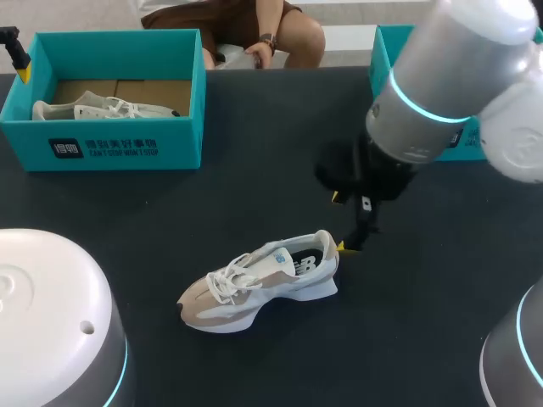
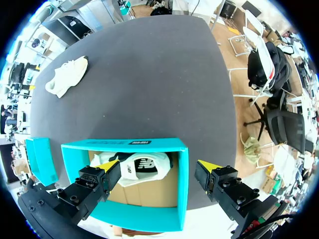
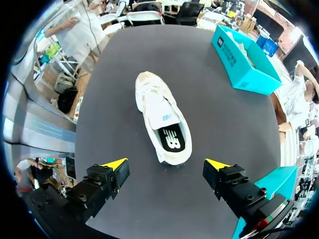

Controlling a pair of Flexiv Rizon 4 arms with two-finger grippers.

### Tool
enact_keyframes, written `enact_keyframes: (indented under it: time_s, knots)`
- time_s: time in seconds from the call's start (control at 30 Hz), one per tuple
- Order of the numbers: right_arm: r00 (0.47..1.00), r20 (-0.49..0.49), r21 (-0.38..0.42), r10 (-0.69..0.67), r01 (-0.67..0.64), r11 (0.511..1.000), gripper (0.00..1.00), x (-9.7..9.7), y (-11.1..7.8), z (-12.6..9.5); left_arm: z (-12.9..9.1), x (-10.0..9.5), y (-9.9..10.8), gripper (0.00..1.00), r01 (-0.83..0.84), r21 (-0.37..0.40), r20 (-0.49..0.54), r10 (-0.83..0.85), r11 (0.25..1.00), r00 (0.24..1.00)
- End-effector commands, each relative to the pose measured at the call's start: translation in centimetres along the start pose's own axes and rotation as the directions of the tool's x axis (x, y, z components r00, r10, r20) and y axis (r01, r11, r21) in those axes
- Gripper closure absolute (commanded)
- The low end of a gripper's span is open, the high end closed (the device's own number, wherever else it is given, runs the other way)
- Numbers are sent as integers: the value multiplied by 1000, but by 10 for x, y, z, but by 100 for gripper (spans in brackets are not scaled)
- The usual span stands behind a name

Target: Take the shoe out of the shoebox, open the shoe tongue, remove and reinsert the insole, then place the shoe into the shoebox

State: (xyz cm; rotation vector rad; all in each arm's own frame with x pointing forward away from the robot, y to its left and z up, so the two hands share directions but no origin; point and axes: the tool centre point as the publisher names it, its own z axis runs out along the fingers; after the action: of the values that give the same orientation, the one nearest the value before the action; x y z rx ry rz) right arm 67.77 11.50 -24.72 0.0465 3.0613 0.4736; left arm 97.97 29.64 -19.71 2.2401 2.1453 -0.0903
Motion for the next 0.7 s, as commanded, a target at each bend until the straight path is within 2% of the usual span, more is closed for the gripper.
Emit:
enact_keyframes:
  time_s: [0.03,0.17,0.23,0.27,0.4,0.43,0.5,0.53,0.67,0.7]
  knots:
    - [1000,5,-156,-1,1,988,0,2,-6,1,0,0,-1,0,-1,-2,-3,1,1000,1000]
    - [1000,5,-156,-1,1,988,0,2,-6,1,0,0,-1,0,-1,-2,-3,1,1000,1000]
    - [998,9,-332,54,-48,942,0,5,-14,0,0,0,-1,0,-1,-2,-3,1,1000,1000]
    - [998,1,-378,64,-59,924,0,5,-19,-1,0,0,-1,0,-1,-2,-3,1,1000,1000]
    - [996,26,-448,89,-68,891,0,6,-37,2,0,0,-1,0,-1,-2,-3,1,1000,1000]
    - [994,16,-495,106,-84,865,0,5,-43,4,0,0,-1,0,-1,-2,-3,1,1000,1000]
    - [993,35,-526,113,-77,847,0,4,-51,6,0,0,-1,0,-1,-2,-3,1,1000,1000]
    - [991,32,-567,128,-88,819,0,4,-56,9,0,0,-1,0,-1,-2,-3,1,1000,1000]
    - [990,60,-615,129,-65,786,0,2,-68,16,0,0,-1,0,-1,-2,-3,1,1000,1000]
    - [990,54,-644,130,-65,762,0,2,-70,18,0,0,-1,0,-1,-2,-3,1,1000,1000]
